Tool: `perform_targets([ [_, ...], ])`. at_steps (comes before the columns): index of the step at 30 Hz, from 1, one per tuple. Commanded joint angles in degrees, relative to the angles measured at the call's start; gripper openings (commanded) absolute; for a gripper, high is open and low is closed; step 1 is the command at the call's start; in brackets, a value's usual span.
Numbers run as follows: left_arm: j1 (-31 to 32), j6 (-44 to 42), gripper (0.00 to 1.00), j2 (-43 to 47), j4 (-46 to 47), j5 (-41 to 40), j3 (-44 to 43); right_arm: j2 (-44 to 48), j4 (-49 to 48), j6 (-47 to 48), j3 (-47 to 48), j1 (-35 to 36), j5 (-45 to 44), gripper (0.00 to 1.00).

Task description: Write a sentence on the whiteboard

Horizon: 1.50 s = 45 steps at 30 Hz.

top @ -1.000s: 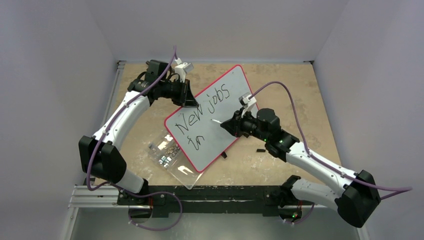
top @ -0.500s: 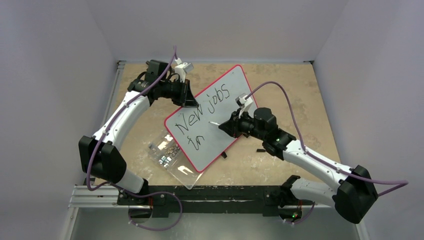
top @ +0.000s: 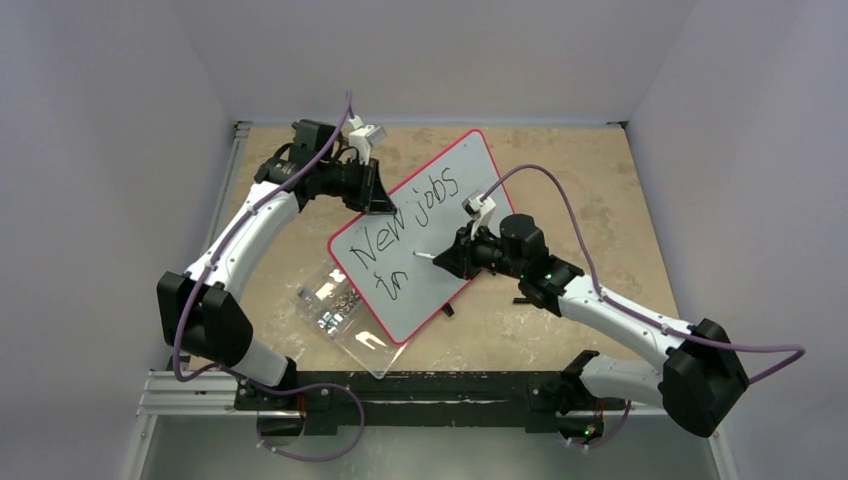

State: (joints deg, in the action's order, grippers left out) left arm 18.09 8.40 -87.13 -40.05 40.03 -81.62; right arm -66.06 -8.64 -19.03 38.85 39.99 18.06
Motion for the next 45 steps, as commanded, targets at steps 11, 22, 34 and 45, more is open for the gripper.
perform_targets([
  [11,0.08,-2.93,0.00,1.75,1.60,-5.85,-0.99,-2.78,-0.09,1.77,0.83,-0.26,3.77,0.00],
  [22,0.07,-2.86,0.00,1.65,1.65,-5.80,-1.06,-1.12,3.26,1.58,-1.11,-0.26,1.43,0.00],
  [34,0.11,-2.82,0.00,1.79,1.67,-5.74,-1.00,1.82,6.58,0.64,-0.66,-0.26,-3.50,0.00],
  [45,0.10,-2.78,0.00,1.94,1.68,-5.49,-1.08,5.52,10.63,1.37,3.95,-0.20,-1.25,0.00],
])
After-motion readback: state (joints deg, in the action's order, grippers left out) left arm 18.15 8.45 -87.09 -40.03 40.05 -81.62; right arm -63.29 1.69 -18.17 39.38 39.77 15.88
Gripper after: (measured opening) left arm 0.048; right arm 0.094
